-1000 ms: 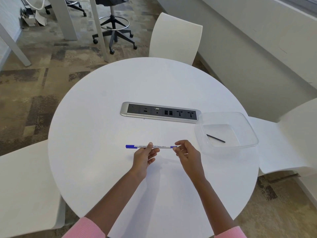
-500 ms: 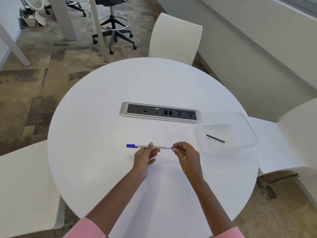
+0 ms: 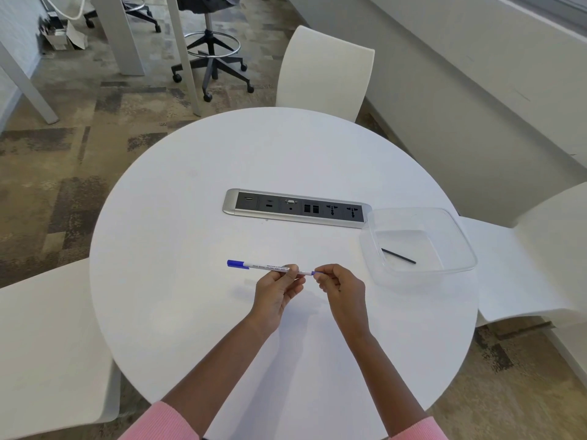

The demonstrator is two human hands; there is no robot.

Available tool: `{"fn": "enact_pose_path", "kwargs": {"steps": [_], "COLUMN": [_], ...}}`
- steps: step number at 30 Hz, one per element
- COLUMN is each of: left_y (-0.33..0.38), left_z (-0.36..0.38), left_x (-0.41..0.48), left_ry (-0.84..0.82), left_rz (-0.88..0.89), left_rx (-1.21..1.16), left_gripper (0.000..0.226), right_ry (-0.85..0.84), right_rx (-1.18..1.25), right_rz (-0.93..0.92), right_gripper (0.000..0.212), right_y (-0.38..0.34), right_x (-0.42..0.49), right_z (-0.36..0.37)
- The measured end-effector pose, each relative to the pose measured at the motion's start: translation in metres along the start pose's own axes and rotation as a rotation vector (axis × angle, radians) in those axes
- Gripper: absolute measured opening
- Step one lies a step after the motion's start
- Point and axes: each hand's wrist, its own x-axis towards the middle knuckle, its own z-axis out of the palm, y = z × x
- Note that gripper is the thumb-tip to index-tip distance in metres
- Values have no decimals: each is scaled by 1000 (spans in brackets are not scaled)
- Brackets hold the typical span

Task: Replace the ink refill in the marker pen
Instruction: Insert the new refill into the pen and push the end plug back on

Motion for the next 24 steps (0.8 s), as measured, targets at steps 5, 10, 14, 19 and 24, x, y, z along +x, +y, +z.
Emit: {"fn": "enact_pose_path", "kwargs": {"steps": [5, 10, 14, 19, 24], "left_y": [0, 1, 1, 0, 1], "left_z": [0, 2, 4, 11, 13], "left_x": [-3, -6, -9, -11, -12], "left_ry": [5, 11, -15, -38, -44], "left_rz": [30, 45, 72, 125, 139], "left_rx": [-23, -50, -62, -57, -63], "left_gripper": [9, 9, 10, 10, 11], "right_ry": [-29, -3, 5, 27, 0], "right_rx": [-15, -11, 0, -9, 2], "right_rz": [19, 0, 11, 3, 15], "right_gripper": [13, 14, 19, 15, 14], "right_y": [0, 1, 0, -2, -5], "right_x": [1, -4, -5, -4, -3], "right_z": [1, 2, 2, 0, -3]}}
